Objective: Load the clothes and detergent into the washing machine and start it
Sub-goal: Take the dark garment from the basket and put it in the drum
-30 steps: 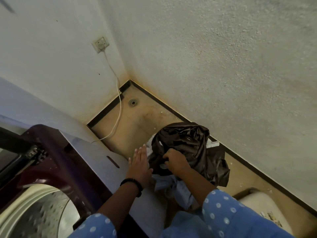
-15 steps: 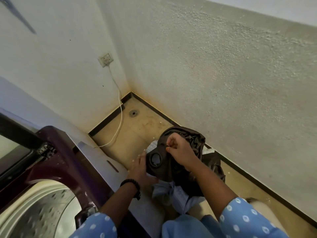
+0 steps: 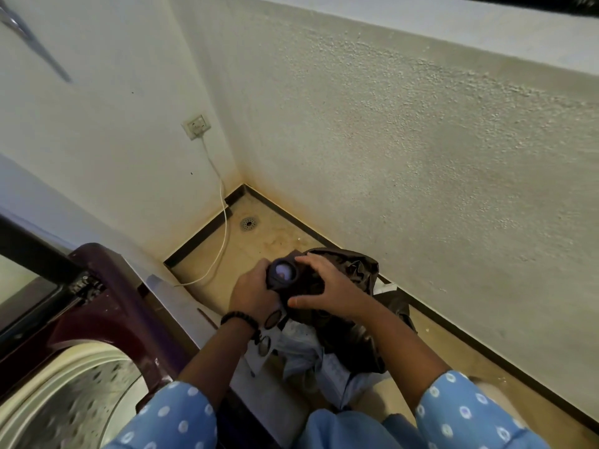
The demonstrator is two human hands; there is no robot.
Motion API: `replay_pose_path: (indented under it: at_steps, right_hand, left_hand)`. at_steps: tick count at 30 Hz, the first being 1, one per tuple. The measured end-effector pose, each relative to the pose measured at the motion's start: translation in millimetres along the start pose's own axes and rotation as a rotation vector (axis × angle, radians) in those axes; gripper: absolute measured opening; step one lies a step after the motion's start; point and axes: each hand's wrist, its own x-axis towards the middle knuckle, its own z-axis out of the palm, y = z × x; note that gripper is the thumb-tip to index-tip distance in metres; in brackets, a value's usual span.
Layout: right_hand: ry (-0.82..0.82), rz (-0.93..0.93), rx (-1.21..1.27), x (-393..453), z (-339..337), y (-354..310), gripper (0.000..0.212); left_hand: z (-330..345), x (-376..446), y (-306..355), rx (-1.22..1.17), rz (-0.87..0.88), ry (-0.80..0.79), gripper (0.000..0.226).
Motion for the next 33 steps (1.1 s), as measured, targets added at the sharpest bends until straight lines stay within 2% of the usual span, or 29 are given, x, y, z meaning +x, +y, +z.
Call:
replay_pose_path:
  at_steps: [2, 4, 7, 12, 14, 17, 19, 20, 21, 23, 25, 28, 31, 33]
  right_hand:
    - [-0.015, -0.045, -0.084, -1.3, 5.8, -0.7, 0.103]
    - [0.04, -0.078, -0.086, 0.6, 12.1, -1.9, 0.104]
    - [0.138, -0.143, -0.088, 2.6, 12.5, -5.2, 0.081]
    - [0.215, -0.13, 0.0, -4.2, -16.8, -17.0, 0.05]
    - [0.205, -0.142, -0.019, -8.7, -29.7, -28.7, 0.04]
    - [0.121, -0.193, -0.063, -14.6, -46.5, -52.5, 0.039]
    - [0.056, -0.213, -0.108, -19.9, -57.1, -72.1, 0.026]
    - [0.05, -0.23, -0.126, -22.6, -61.5, -80.6, 0.017]
    - [0.068, -0.245, -0.116, -25.8, -65.8, -88.6, 0.009]
    - [0.179, -0.271, -0.047, -30.8, -75.2, -100.4, 0.013]
    - [0.282, -0.314, 0.056, -37.2, -85.6, -113.4, 0.007]
    - [0.411, -0.386, 0.21, -47.5, -101.9, -132.5, 0.005]
    - [0.503, -0.418, 0.219, -55.5, -115.4, -143.9, 0.016]
    - [0.552, -0.413, 0.185, -56.6, -120.7, -143.5, 0.021]
  left_hand:
    - [-7.4, 3.2, 16.7, 0.011, 0.031, 0.037, 0.025]
    - [-14.2, 5.8, 30.4, -0.018, 0.061, 0.048, 0.03]
    - [-27.7, 6.4, 40.8, -0.023, 0.152, 0.007, 0.034]
    - [-55.8, 1.7, 31.1, 0.142, 0.297, 0.018, 0.024]
    - [-62.5, -0.9, 22.5, 0.102, 0.287, 0.064, 0.025]
    - [-67.1, -7.1, 11.6, -0.021, 0.26, 0.078, 0.031]
    - [-67.0, -10.6, 3.1, -0.082, 0.245, 0.05, 0.016]
    - [-68.1, -12.7, -1.2, -0.096, 0.231, 0.018, 0.016]
    - [-68.0, -14.3, -6.6, -0.121, 0.211, -0.021, 0.021]
    - [-67.0, -18.4, -16.0, -0.166, 0.167, -0.107, 0.023]
    - [-65.8, -23.9, -23.4, -0.169, 0.149, -0.136, 0.026]
    - [-65.3, -28.5, -33.1, -0.274, 0.082, -0.125, 0.039]
    - [-69.4, -29.6, -37.8, -0.525, 0.022, -0.071, 0.074]
    - [-75.2, -26.2, -35.0, -0.649, -0.011, 0.046, 0.072]
